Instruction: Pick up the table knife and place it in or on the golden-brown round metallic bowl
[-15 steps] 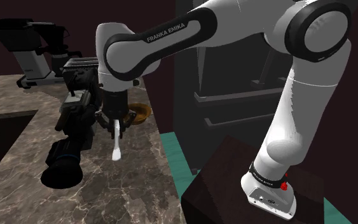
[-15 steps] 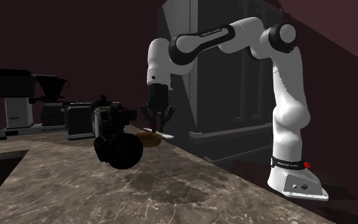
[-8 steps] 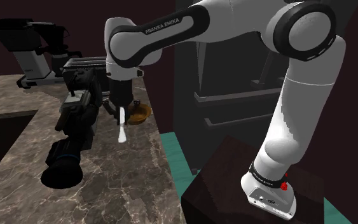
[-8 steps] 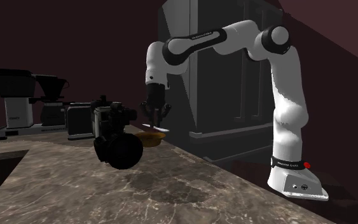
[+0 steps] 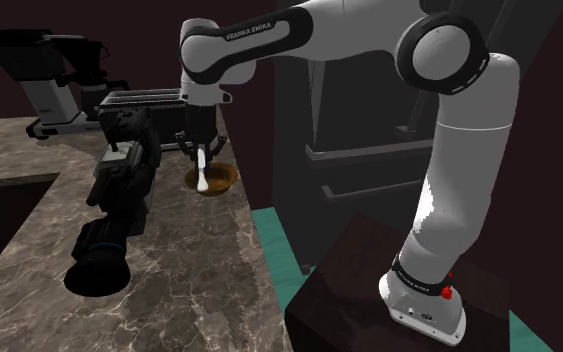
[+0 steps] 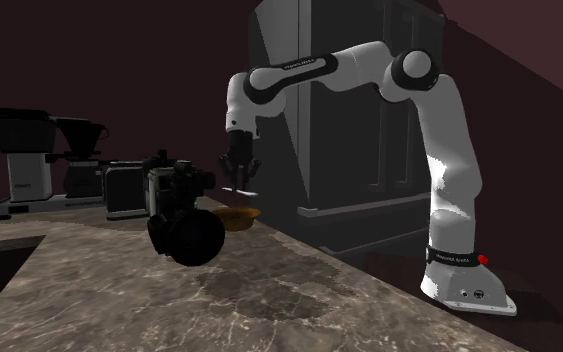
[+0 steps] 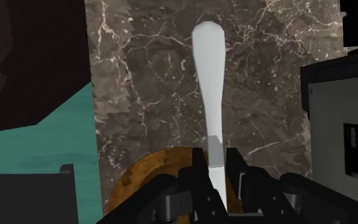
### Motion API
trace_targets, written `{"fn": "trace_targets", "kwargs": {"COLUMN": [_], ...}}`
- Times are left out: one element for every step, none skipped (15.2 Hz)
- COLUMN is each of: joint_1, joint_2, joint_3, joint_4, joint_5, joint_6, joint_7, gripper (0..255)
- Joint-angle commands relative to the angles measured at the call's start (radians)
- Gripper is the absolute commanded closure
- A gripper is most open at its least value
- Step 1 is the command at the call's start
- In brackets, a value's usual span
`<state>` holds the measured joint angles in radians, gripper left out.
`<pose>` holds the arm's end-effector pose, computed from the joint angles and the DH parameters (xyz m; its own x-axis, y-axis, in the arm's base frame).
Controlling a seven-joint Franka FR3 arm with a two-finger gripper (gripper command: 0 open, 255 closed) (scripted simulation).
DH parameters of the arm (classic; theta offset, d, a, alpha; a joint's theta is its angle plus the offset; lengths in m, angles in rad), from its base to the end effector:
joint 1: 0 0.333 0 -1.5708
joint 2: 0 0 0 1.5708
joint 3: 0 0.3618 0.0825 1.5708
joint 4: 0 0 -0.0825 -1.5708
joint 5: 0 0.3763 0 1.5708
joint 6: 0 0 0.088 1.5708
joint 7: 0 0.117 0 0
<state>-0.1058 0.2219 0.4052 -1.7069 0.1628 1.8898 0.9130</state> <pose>0.5966 0.1769 0.5053 0.7721 -0.6011 -0.2064 -0.6298 -0.7671 -0.1218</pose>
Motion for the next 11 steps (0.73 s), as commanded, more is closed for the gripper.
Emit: {"fn": "trace_targets", "kwargs": {"joint_1": [-0.019, -0.027, -0.035, -0.043, -0.050, -0.050, -0.050, -0.050, -0.050, -0.050, -0.050], "joint_2": [0.039, 0.058, 0.078, 0.100, 0.122, 0.124, 0.126, 0.127, 0.130, 0.132, 0.135], "joint_3": [-0.017, -0.025, -0.032, -0.040, -0.047, -0.047, -0.047, -0.048, -0.048, -0.049, -0.049], "joint_4": [0.052, 0.081, 0.111, 0.144, 0.179, 0.167, 0.156, 0.145, 0.135, 0.125, 0.115], "joint_5": [-0.014, -0.020, -0.027, -0.034, -0.040, -0.041, -0.041, -0.041, -0.041, -0.041, -0.042], "joint_6": [-0.023, -0.037, -0.052, -0.067, -0.083, -0.070, -0.058, -0.046, -0.033, -0.021, -0.009], "joint_7": [-0.033, -0.046, -0.059, -0.072, -0.085, -0.087, -0.089, -0.091, -0.093, -0.095, -0.097], "gripper": [255, 255, 255, 255, 255, 255, 255, 255, 255, 255, 255]}}
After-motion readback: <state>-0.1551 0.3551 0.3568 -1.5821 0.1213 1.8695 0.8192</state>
